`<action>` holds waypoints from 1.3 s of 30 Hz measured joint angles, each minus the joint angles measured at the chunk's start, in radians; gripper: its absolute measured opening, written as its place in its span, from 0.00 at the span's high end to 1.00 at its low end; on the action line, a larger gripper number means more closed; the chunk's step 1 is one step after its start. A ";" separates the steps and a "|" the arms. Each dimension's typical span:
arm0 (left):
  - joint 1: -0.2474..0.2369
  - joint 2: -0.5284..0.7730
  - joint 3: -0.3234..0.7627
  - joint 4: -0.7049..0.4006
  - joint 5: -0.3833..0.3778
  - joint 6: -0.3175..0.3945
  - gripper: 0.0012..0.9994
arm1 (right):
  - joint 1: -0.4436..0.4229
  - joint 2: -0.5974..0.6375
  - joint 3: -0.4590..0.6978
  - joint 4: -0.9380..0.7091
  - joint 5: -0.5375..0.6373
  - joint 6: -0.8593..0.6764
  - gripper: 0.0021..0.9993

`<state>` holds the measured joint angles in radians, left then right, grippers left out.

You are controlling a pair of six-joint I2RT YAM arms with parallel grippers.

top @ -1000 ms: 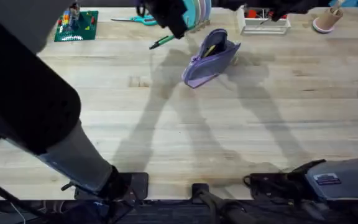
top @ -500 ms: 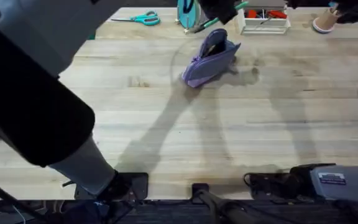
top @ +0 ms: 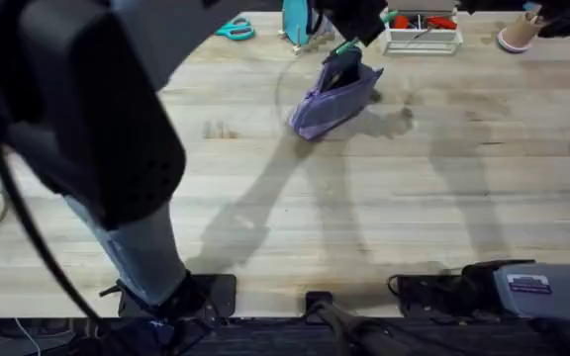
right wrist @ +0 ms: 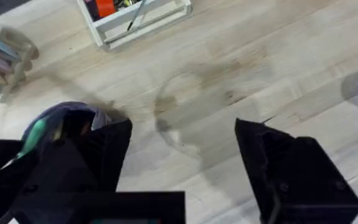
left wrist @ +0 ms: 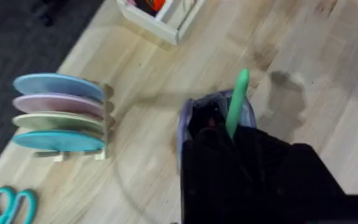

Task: Unzip the bag, pick up the pens from the table one at a time and place them inside, then zip the bag closed.

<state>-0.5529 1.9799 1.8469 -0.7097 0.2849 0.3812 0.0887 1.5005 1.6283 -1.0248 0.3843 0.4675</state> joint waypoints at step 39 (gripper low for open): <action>0.000 0.130 0.000 -0.064 0.049 -0.197 0.96 | 0.000 0.000 0.000 -0.001 0.000 0.000 0.00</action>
<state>-0.5529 2.1101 1.8469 -0.7736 0.3338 0.1845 0.0887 1.5005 1.6283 -1.0256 0.3843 0.4675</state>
